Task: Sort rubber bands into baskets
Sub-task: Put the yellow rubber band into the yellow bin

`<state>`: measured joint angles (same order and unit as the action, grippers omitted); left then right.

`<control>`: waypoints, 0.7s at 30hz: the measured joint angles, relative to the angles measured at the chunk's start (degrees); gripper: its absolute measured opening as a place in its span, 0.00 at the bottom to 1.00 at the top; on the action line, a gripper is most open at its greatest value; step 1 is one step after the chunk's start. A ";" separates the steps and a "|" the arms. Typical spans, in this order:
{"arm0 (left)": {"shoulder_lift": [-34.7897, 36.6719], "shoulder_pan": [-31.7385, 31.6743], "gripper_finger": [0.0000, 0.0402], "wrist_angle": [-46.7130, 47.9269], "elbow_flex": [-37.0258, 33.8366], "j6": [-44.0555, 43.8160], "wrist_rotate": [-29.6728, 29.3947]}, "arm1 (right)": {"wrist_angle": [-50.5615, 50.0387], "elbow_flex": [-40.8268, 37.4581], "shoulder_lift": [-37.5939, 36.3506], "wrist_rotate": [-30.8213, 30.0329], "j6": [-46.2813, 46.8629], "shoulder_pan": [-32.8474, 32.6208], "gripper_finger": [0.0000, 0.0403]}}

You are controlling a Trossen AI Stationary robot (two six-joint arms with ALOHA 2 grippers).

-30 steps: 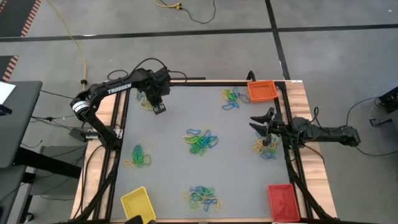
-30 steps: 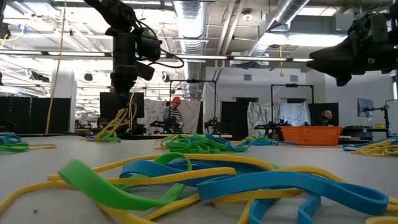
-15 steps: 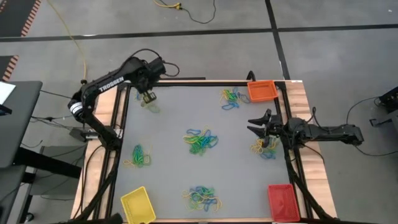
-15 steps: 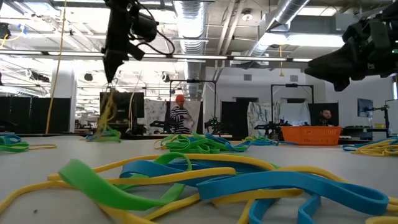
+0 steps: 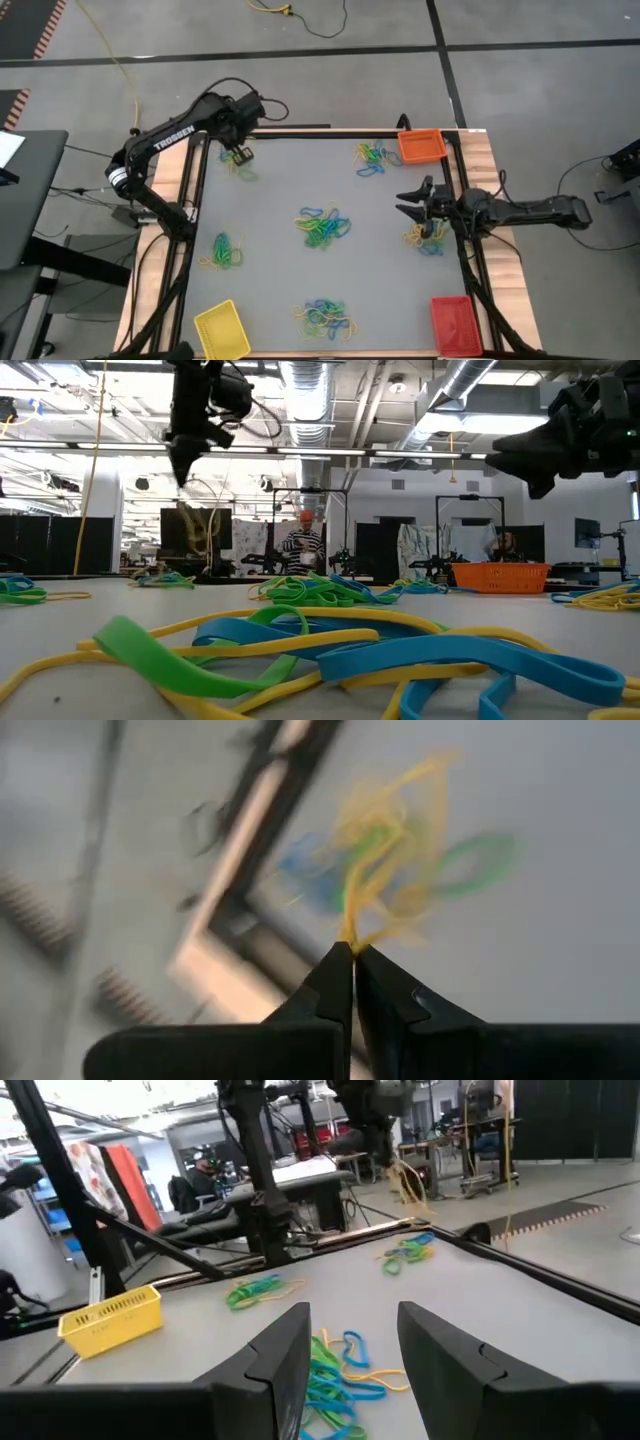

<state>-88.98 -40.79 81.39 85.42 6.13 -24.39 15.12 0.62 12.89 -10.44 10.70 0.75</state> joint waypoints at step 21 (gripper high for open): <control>-0.69 0.12 0.04 -14.42 -13.58 3.43 11.53 | 5.28 0.07 10.83 -0.03 -0.26 0.48 0.45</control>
<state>-89.67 -40.66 66.98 71.83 9.56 -12.86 20.40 0.69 23.73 -10.47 10.44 1.23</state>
